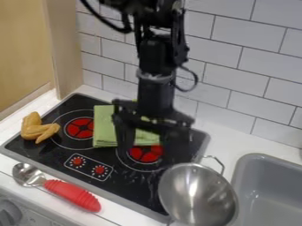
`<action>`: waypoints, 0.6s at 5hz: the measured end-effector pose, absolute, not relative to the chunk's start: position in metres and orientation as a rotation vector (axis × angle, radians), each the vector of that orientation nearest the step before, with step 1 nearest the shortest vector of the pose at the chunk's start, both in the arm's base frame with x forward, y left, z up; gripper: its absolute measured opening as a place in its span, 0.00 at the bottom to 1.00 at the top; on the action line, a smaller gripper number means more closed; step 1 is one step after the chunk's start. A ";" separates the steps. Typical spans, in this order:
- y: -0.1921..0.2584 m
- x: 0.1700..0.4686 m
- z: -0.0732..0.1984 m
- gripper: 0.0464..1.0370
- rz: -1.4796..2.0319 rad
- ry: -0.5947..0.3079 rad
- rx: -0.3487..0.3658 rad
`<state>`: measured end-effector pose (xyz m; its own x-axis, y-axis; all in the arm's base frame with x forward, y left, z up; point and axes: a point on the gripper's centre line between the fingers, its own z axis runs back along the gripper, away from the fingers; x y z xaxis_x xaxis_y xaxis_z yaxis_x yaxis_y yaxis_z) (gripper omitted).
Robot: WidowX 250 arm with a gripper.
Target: Moved the silver bowl to the right bottom corner of the stove
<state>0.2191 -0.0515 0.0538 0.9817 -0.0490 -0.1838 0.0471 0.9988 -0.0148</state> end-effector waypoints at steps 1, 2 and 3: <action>-0.052 0.243 0.069 0.96 -0.125 0.102 0.089; -0.050 0.264 0.070 0.96 -0.152 0.086 0.163; -0.057 0.291 0.070 0.96 -0.135 0.067 0.124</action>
